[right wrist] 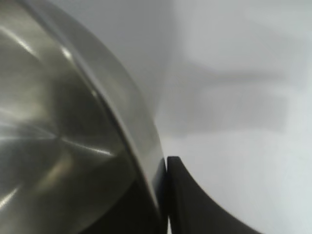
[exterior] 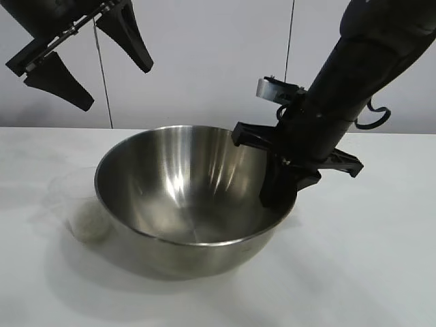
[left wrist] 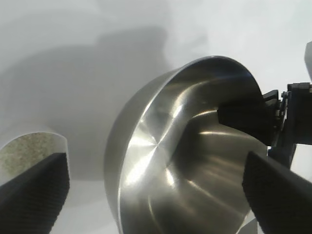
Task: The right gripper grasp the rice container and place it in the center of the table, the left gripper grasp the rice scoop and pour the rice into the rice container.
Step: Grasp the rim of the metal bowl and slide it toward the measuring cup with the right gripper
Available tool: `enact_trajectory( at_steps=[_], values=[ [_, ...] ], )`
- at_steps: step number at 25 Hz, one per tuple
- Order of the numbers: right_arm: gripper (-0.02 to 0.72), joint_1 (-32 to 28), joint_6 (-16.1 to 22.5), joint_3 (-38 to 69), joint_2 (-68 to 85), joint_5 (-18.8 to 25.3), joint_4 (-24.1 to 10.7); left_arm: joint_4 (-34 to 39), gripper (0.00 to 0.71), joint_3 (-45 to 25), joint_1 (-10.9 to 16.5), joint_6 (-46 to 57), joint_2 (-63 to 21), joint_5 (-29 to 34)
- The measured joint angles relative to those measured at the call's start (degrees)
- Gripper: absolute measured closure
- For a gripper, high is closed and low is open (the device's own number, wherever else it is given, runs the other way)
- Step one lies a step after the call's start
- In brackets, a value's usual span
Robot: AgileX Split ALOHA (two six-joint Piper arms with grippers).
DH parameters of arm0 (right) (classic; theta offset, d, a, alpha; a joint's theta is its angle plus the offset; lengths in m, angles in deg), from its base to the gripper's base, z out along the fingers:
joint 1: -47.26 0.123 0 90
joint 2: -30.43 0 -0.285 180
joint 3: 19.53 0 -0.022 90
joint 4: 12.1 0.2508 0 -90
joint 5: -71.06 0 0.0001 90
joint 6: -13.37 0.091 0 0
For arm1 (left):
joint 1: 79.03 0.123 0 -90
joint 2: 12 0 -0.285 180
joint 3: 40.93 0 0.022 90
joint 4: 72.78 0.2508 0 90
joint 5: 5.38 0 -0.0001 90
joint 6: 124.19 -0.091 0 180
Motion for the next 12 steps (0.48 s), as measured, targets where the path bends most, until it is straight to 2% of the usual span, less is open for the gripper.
enact_trajectory(
  at_steps=[6,8,10,12],
  values=[
    [0.694,0.13,0.59,-0.53,-0.19,-0.54,-1.26,0.0,0.016,0.0,0.0,0.0,0.0,-0.07],
    [0.669,0.13,0.79,-0.53,-0.19,-0.49,-1.15,0.0,0.016,0.0,0.0,0.0,0.0,-0.07],
    [0.577,0.13,0.83,-0.71,-0.19,-0.55,-1.0,0.0,0.016,0.0,0.0,0.0,0.0,-0.07],
    [0.382,0.13,0.83,-0.88,-0.19,-0.14,-1.0,0.0,0.016,0.0,0.0,0.0,0.0,-0.09]
  ],
)
